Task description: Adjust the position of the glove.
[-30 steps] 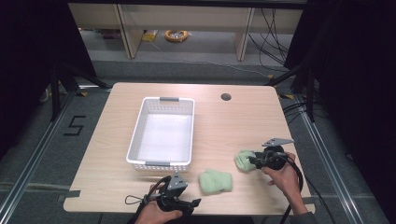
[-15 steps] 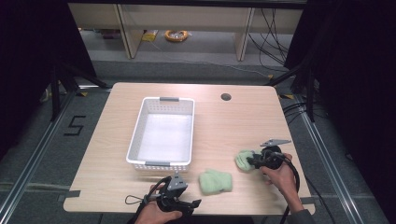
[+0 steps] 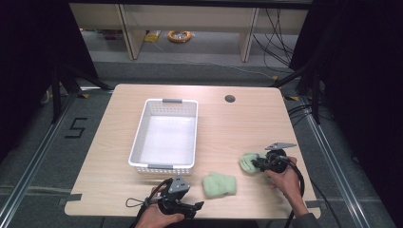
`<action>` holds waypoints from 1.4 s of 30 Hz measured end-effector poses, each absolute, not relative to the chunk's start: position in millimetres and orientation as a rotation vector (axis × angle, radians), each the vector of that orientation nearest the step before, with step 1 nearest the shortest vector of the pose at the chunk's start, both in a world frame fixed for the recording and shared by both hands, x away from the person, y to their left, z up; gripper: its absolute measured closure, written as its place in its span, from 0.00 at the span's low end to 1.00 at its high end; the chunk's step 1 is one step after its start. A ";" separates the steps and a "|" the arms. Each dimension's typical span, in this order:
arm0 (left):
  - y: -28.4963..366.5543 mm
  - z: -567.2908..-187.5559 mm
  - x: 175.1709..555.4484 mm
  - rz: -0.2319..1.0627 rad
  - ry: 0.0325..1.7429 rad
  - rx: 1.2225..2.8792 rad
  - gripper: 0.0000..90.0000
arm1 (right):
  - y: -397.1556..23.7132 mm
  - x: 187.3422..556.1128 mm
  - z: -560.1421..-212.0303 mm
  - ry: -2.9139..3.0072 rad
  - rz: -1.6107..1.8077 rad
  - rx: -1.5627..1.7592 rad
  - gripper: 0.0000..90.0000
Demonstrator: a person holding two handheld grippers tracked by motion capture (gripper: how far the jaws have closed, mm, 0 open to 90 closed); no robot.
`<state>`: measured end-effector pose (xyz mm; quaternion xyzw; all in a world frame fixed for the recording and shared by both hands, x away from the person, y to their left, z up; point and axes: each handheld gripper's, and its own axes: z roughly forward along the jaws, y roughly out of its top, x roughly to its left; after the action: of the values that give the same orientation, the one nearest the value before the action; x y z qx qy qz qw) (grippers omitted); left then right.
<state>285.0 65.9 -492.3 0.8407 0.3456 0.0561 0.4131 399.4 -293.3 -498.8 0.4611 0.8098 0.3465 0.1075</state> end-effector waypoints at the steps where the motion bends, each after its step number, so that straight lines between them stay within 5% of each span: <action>1: 65.5 -493.0 285.2 0.142 0.872 2.111 0.30 | -294.2 399.7 -498.8 2.395 1.018 1.339 0.86; 14: 64.1 -494.3 283.8 0.119 0.887 2.104 0.30 | -291.5 398.1 -498.6 2.382 1.025 1.322 0.95; 42: 67.8 -494.3 285.1 0.124 0.896 2.109 0.28 | -280.7 366.8 -467.7 2.309 1.136 1.273 0.97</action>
<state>285.1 67.8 -494.3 0.8378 0.3561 0.0491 0.4108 366.8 -280.7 -467.7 0.4393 0.7970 0.3919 0.1350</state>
